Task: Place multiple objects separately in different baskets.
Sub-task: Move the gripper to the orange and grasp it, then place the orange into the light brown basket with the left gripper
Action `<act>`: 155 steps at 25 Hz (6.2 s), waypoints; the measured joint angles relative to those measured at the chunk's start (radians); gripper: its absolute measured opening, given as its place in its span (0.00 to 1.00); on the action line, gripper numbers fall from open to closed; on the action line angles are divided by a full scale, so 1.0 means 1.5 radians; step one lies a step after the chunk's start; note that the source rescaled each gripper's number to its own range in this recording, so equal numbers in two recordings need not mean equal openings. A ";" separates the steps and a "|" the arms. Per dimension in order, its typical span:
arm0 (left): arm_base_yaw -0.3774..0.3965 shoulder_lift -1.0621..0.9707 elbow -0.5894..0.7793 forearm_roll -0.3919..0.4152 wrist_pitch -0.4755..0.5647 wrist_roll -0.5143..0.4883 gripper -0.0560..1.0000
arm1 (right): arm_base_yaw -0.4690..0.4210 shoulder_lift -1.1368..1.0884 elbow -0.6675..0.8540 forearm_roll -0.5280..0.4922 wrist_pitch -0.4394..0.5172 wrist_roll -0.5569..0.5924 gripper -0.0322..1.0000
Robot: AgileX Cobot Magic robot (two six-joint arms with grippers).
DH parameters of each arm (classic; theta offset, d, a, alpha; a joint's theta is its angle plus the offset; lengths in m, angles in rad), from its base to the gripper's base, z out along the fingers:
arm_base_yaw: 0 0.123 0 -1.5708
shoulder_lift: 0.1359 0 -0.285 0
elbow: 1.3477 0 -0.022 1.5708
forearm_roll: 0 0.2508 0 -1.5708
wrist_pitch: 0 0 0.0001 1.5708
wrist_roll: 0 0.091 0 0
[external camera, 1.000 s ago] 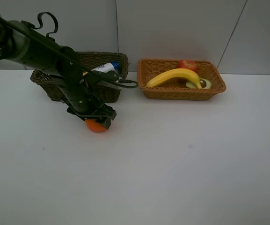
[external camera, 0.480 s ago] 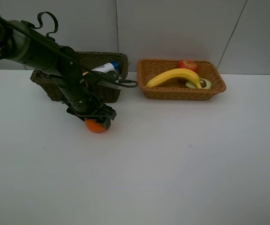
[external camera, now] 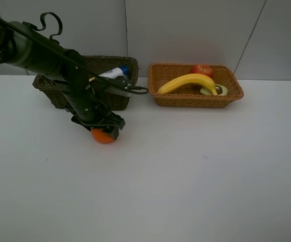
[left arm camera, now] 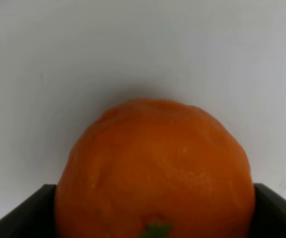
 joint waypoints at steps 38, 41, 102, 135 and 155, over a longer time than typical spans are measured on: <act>-0.108 -0.014 -0.375 0.072 0.278 0.028 0.93 | 0.000 0.000 0.000 0.000 0.000 0.000 0.82; -0.110 0.034 -0.446 0.075 0.269 0.048 0.93 | 0.000 0.000 0.000 0.000 0.000 0.000 0.82; -0.075 0.335 -0.585 0.169 -0.266 0.129 0.93 | 0.000 0.000 0.000 0.000 0.000 0.000 0.82; -0.075 0.335 -0.585 0.167 -0.271 0.129 1.00 | 0.000 0.000 0.000 0.000 0.000 0.000 0.82; -0.079 0.224 -0.585 0.164 -0.043 0.090 1.00 | 0.000 0.000 0.000 0.000 0.000 0.000 0.82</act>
